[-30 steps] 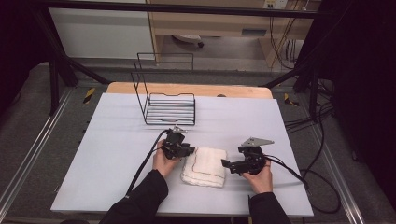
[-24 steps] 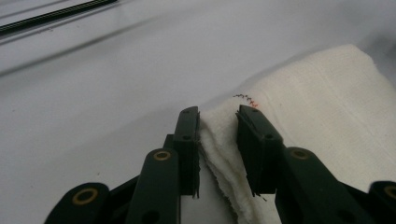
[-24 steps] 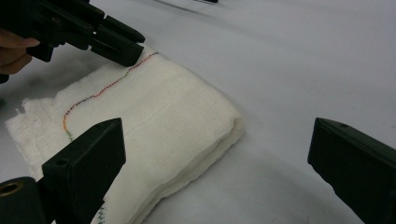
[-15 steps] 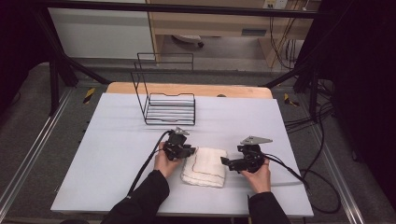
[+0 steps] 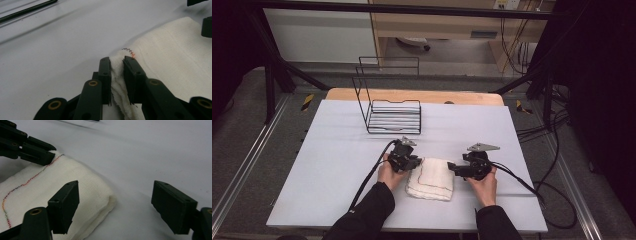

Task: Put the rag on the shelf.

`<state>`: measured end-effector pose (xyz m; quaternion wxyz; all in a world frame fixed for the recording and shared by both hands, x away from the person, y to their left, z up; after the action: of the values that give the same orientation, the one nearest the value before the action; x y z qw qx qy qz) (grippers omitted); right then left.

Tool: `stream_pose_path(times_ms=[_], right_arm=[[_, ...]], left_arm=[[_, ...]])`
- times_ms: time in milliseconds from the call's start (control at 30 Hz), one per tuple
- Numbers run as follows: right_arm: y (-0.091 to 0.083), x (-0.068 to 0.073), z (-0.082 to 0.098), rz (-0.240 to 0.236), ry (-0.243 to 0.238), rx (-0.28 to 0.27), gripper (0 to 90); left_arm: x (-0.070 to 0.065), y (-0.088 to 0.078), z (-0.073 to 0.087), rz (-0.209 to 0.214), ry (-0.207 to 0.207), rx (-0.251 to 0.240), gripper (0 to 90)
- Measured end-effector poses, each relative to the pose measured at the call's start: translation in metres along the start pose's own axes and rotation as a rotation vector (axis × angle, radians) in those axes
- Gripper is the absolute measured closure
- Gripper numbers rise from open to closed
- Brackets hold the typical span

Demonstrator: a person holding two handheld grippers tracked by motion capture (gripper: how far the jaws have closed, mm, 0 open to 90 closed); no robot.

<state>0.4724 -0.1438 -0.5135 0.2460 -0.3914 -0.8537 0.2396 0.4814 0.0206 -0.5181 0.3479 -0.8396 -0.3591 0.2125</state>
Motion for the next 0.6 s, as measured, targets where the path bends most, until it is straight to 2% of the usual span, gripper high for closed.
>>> stream_pose_path(times_ms=[100,367,600], right_arm=[[0.0034,0.0,0.0019,-0.003,0.012,0.013,31.9],[0.0081,0.0013,0.0039,-0.013,-0.002,0.024,46.9],[0.0088,0.0047,0.0055,-0.032,-0.001,0.026,55.3]], left_arm=[[-0.0005,0.0002,-0.0001,0.002,0.006,-0.001,76.3],[-0.0009,0.0003,0.0,0.004,0.012,-0.003,76.7],[-0.0007,0.0004,0.0,0.005,0.016,-0.01,76.9]])
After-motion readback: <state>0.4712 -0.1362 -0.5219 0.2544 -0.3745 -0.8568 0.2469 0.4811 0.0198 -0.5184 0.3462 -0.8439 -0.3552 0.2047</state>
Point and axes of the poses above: each handheld gripper's, and its own axes: y roughly forward along the jaws, z roughly out of its underside, x roughly to its left, the point moved 10 cm from there along y, roughly forward along the jaws, and after that the axes turned 3 degrees about -z, right-handed, at the moved point
